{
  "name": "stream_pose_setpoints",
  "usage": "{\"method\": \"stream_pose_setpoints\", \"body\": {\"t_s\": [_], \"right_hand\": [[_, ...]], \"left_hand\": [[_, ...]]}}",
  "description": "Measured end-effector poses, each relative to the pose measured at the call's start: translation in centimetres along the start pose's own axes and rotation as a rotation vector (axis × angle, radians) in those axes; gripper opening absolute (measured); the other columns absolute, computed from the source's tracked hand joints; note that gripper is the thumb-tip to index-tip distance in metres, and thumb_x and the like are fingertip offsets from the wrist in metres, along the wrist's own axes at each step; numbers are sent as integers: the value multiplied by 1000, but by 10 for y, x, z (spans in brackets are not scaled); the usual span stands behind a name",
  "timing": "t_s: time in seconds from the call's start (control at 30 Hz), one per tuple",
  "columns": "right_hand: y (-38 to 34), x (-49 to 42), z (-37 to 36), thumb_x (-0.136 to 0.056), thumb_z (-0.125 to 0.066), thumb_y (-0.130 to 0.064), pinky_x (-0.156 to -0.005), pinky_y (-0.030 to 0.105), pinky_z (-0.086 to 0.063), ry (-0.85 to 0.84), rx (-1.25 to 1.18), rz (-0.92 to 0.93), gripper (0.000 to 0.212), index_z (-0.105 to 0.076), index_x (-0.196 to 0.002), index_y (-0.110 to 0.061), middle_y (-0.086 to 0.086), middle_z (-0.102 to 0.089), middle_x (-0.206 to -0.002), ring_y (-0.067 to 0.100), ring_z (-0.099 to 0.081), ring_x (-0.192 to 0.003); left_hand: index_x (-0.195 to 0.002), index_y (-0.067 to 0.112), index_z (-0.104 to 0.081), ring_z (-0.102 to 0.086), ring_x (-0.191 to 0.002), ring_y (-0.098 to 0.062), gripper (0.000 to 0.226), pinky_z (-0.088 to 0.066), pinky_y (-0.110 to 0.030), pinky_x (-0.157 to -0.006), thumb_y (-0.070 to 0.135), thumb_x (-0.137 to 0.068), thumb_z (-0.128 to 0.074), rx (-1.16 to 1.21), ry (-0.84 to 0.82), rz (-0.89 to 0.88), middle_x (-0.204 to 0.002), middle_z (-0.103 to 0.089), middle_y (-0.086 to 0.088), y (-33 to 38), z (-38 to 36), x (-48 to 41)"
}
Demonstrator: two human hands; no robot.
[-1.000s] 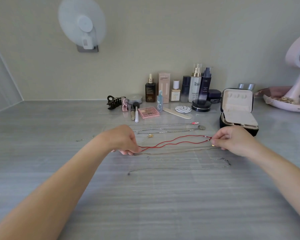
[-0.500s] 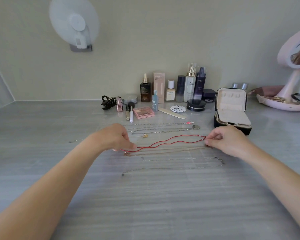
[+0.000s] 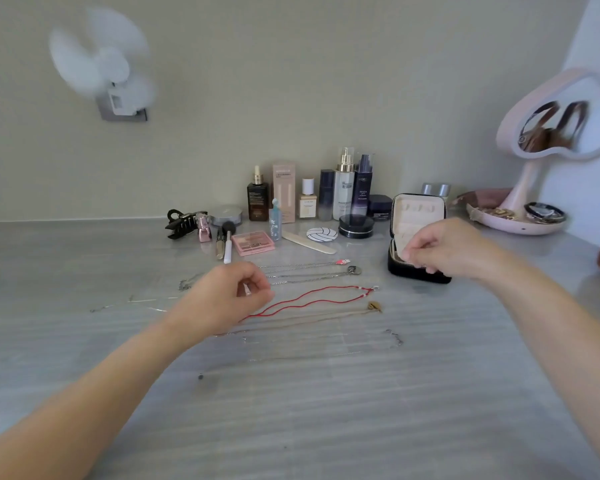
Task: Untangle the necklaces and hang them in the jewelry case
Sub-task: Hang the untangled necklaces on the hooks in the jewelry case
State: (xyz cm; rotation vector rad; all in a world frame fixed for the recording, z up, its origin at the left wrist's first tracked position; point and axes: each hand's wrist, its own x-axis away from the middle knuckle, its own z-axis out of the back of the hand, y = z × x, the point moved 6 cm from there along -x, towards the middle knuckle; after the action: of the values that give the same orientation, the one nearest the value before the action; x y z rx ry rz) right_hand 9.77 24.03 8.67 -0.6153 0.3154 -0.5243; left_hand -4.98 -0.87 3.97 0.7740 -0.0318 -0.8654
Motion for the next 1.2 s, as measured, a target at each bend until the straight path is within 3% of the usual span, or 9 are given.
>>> {"method": "stream_pose_setpoints", "body": {"t_s": [0.1,0.2,0.27,0.37,0.5,0.63,0.8,1.0,1.2], "right_hand": [[3,-7,-21,-80,-67,-19,-54,19,-44,-116,154,41,18,-63,-62,-24,-6,-62,-64,12,-58,-59],[24,-16,-27,-84,-62,-21,-84,31,-48,-65,257,45,8,-68,-88,-19,2,-70,-97,20,-62,-90],[43,-19,-20,-89,-54,-28,-100,35,-40,7,414,23,37,-54,-124,-17,4,-50,-136,24,-48,-122],[70,-14,-28,-93,-42,-38,-112,40,-26,-94,613,31,58,-22,-145,-24,-1,-15,-157,21,-17,-143],[83,-10,-37,-94,-39,-38,-115,42,-23,-129,590,59,58,-15,-146,-27,-3,-8,-158,21,-7,-145],[76,-4,-34,-92,-45,-34,-114,36,-22,-101,545,99,57,-24,-144,-22,0,-18,-155,26,-14,-142],[71,23,-33,-90,-49,-35,-108,36,-30,-84,526,134,55,-30,-140,-25,2,-27,-146,28,-28,-130],[64,60,-28,-89,-50,-38,-102,31,-35,-69,534,180,52,-33,-138,-30,0,-31,-137,23,-33,-123],[57,79,-20,-87,-51,-42,-100,32,-38,-83,515,169,48,-42,-133,-34,-2,-37,-132,20,-37,-122]], "left_hand": [[-81,36,-59,-51,-83,-1,17,-39,-6,-72,45,-73,-70,-61,-127,-84,-93,-59,15,9,-25,8],[-101,36,-61,-49,-101,-3,68,-41,-20,-91,84,-55,-49,-143,-173,-112,-102,-56,19,7,-38,10],[-104,37,-60,-47,-105,-1,86,-39,-19,-92,95,-49,-27,-150,-136,-135,-104,-55,20,7,-39,9],[-107,35,-59,-44,-106,0,75,-33,-14,-89,85,-59,-29,-189,-72,-189,-107,-55,19,13,-40,5],[-112,30,-58,-43,-105,-3,66,-33,-16,-92,71,-68,-31,-257,-104,-220,-104,-51,19,18,-53,-1],[-113,28,-56,-46,-109,-8,59,-37,-26,-100,68,-72,-39,-288,-172,-187,-109,-54,12,20,-62,-3],[-118,27,-53,-42,-117,-12,52,-32,-24,-101,55,-75,-61,-282,-194,-129,-119,-54,7,28,-59,-6],[-110,25,-61,-46,-118,-16,26,-35,-29,-100,37,-88,-53,-363,-215,-74,-116,-59,4,21,-49,-9],[-110,28,-57,-41,-105,-9,63,-37,-27,-93,57,-58,-75,-330,-410,-6,-108,-51,11,16,-46,0]]}}
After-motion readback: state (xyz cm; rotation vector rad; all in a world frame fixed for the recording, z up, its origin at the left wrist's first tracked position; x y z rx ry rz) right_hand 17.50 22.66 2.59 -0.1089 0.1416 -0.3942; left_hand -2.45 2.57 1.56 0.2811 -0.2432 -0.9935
